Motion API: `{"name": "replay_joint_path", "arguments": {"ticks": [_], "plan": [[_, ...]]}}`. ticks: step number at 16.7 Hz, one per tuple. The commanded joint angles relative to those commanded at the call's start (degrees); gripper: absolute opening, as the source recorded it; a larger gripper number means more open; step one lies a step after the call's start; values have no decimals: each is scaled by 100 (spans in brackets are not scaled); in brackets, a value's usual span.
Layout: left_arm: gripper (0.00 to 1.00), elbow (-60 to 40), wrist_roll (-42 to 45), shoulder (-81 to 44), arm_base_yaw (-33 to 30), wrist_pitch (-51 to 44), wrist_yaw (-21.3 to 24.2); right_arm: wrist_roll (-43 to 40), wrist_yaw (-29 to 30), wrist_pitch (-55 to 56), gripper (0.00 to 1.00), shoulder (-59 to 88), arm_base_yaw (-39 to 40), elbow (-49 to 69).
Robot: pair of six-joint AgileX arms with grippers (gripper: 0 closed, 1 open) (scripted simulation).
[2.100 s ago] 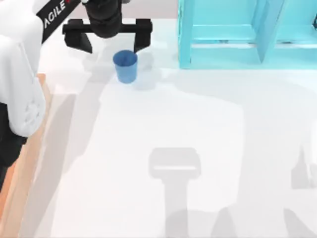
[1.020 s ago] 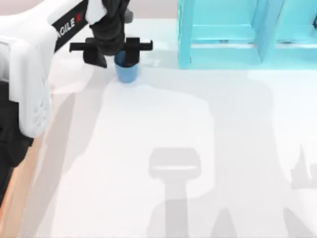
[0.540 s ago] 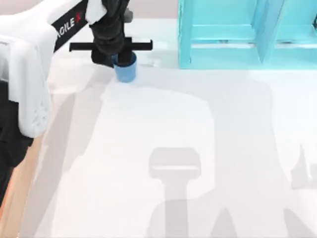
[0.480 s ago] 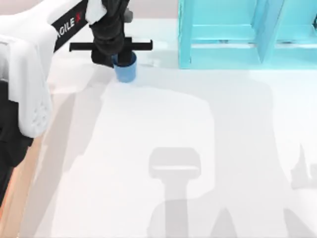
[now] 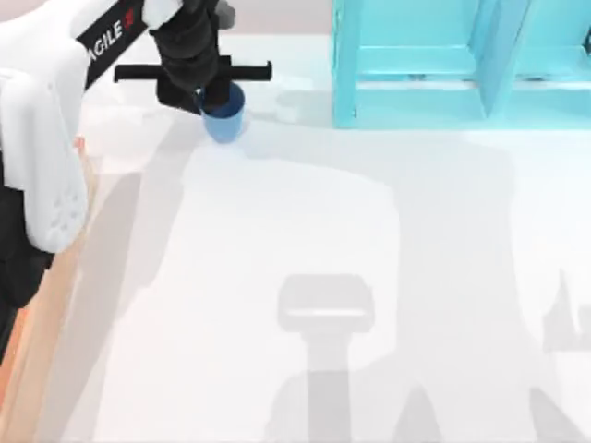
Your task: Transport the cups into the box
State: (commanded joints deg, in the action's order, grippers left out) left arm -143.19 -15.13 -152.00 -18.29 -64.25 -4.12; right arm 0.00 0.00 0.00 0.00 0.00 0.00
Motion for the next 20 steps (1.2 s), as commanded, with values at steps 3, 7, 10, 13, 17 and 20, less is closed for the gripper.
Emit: {"name": "replay_joint_path", "arguments": {"ticks": [3, 7, 10, 13, 17, 20], "plan": [[0, -578, 295, 24, 313, -628, 95, 0, 0, 0, 100, 0, 0, 0], [0, -1345, 724, 147, 769, -1477, 221, 0, 0, 0, 100, 0, 0, 0], [0, -1545, 827, 166, 883, -1690, 253, 0, 0, 0, 100, 0, 0, 0], [0, -1538, 830, 153, 857, -1678, 235, 0, 0, 0, 100, 0, 0, 0], [0, -1151, 1061, 489, 1081, -1663, 265, 0, 0, 0, 100, 0, 0, 0], [0, -263, 1531, 1165, 1560, -1653, 343, 0, 0, 0, 100, 0, 0, 0]]}}
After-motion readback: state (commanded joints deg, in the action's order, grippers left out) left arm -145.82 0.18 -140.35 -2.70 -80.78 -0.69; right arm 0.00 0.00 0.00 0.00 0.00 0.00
